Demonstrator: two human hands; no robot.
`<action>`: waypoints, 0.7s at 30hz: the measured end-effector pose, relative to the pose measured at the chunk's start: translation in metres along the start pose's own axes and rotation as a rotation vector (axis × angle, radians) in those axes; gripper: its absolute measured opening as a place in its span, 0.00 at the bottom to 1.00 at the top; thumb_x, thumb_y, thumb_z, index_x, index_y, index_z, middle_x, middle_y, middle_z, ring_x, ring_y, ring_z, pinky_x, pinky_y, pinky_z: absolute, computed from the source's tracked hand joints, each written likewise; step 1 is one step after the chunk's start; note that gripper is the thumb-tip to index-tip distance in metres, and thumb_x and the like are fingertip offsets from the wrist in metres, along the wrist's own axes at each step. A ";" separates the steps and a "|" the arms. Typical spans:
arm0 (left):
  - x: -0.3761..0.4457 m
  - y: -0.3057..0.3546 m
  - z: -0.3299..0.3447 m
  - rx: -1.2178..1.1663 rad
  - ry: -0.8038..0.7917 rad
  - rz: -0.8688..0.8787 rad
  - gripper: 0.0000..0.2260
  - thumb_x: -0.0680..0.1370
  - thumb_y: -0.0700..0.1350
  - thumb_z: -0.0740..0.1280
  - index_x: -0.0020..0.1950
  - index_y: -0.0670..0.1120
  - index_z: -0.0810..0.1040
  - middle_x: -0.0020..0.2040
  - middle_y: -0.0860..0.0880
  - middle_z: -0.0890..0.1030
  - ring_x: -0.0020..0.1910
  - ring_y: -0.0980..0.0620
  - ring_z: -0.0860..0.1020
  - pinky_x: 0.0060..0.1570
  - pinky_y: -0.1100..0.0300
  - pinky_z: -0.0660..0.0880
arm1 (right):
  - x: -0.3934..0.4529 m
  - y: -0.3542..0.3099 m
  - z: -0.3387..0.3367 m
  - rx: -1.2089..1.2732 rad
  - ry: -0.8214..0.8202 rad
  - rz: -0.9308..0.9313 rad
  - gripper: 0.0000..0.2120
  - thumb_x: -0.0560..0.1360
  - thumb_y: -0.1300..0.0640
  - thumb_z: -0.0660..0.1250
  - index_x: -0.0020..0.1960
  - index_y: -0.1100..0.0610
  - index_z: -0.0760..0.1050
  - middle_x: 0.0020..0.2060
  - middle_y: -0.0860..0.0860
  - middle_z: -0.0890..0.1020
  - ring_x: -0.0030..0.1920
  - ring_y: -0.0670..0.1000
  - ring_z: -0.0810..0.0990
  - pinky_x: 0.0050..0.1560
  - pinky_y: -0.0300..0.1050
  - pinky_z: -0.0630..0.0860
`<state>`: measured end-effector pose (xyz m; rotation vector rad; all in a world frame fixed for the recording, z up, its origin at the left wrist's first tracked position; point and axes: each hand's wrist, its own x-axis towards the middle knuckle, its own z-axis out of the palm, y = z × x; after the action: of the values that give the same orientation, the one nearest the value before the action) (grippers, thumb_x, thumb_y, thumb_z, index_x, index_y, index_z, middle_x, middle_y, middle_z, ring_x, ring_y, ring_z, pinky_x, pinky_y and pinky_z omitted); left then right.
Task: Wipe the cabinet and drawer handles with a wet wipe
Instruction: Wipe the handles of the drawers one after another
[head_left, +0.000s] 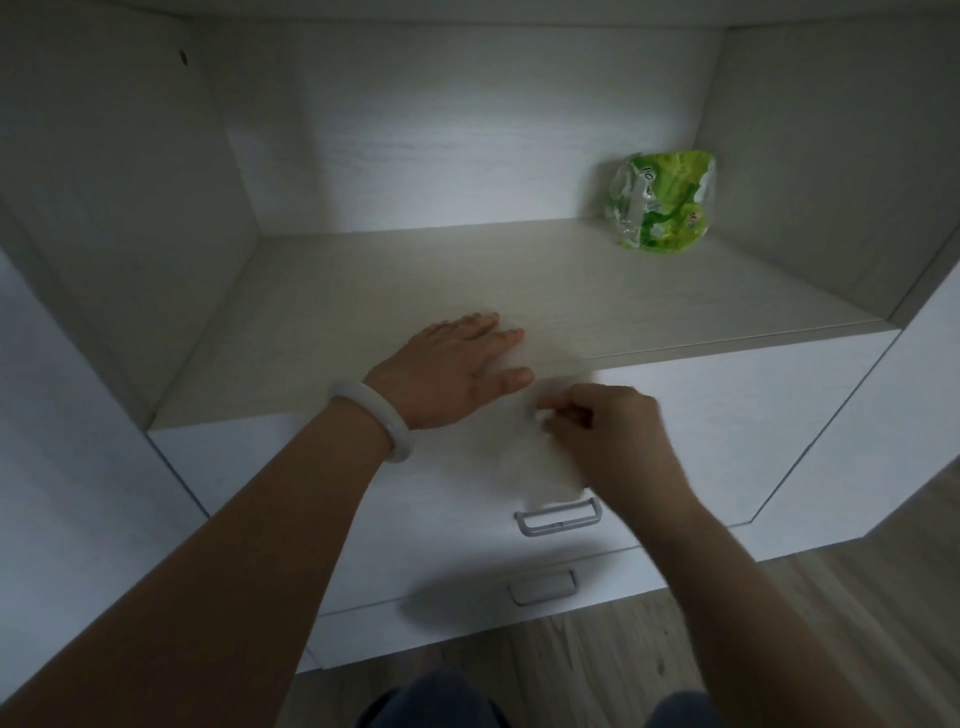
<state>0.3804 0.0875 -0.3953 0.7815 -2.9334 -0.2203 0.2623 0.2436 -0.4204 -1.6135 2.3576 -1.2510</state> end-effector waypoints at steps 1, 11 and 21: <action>0.000 0.001 -0.001 -0.029 0.006 -0.009 0.28 0.79 0.65 0.49 0.77 0.57 0.54 0.79 0.51 0.51 0.78 0.54 0.49 0.76 0.53 0.47 | 0.003 -0.007 0.005 0.033 -0.025 0.066 0.04 0.73 0.62 0.69 0.46 0.58 0.83 0.36 0.45 0.81 0.28 0.43 0.75 0.42 0.39 0.76; -0.002 0.000 0.000 0.039 -0.003 0.006 0.31 0.78 0.65 0.51 0.78 0.57 0.51 0.79 0.51 0.49 0.78 0.53 0.48 0.76 0.52 0.47 | 0.003 -0.014 0.031 -0.010 0.060 0.196 0.05 0.78 0.56 0.65 0.47 0.58 0.73 0.37 0.55 0.80 0.39 0.57 0.80 0.44 0.52 0.79; -0.001 -0.003 0.003 0.058 -0.004 0.028 0.32 0.77 0.66 0.52 0.78 0.57 0.49 0.80 0.51 0.48 0.78 0.53 0.47 0.76 0.54 0.47 | -0.006 0.047 -0.025 -0.187 0.027 -0.141 0.05 0.74 0.60 0.70 0.47 0.52 0.79 0.35 0.51 0.83 0.34 0.55 0.81 0.35 0.49 0.78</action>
<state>0.3829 0.0855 -0.3986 0.7474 -2.9652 -0.1347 0.2174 0.2697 -0.4350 -1.8575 2.4817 -1.1077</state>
